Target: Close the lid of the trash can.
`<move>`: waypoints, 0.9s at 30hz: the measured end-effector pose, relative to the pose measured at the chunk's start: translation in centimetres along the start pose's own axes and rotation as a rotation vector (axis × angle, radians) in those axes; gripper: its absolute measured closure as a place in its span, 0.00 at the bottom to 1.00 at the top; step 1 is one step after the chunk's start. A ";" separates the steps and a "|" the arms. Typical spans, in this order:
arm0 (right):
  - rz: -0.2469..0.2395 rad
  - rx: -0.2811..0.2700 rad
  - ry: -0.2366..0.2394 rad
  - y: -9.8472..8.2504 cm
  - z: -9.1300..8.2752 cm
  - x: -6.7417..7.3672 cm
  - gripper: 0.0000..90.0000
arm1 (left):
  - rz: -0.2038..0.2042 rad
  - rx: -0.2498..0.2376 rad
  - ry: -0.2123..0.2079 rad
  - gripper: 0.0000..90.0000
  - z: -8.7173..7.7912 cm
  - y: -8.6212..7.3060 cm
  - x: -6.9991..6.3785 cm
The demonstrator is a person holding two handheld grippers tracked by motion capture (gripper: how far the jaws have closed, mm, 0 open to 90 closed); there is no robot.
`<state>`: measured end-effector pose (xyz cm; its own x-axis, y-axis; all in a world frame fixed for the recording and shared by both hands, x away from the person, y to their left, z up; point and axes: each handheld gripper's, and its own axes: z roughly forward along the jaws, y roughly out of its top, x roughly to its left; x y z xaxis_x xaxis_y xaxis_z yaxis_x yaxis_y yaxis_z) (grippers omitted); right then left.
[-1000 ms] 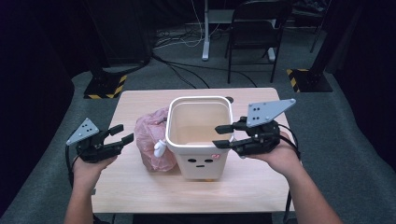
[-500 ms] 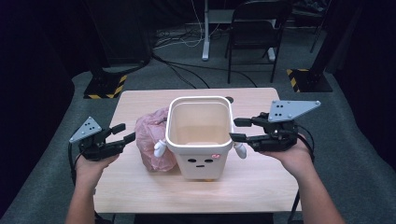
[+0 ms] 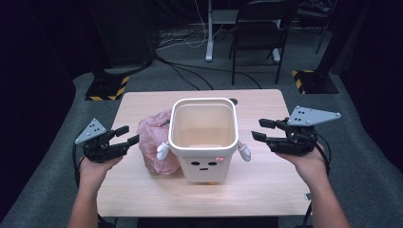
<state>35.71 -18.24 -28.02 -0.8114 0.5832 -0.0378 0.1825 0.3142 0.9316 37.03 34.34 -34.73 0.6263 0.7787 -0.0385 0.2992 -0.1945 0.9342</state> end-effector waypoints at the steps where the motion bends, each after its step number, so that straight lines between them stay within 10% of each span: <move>1: 0.003 0.001 -0.009 -0.2 0.0 -0.1 0.55 | 0.001 0.001 0.002 0.46 0.0 0.0 0.0; 27: 0.098 0.063 -0.250 -7.2 1.0 -1.1 0.55 | 0.008 0.033 0.035 0.46 1.0 -0.8 0.7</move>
<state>35.83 -20.41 -35.03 -0.6275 0.7774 -0.0439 0.2939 0.2887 0.9112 37.90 34.44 -35.85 0.6032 0.7974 -0.0178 0.3180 -0.2200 0.9222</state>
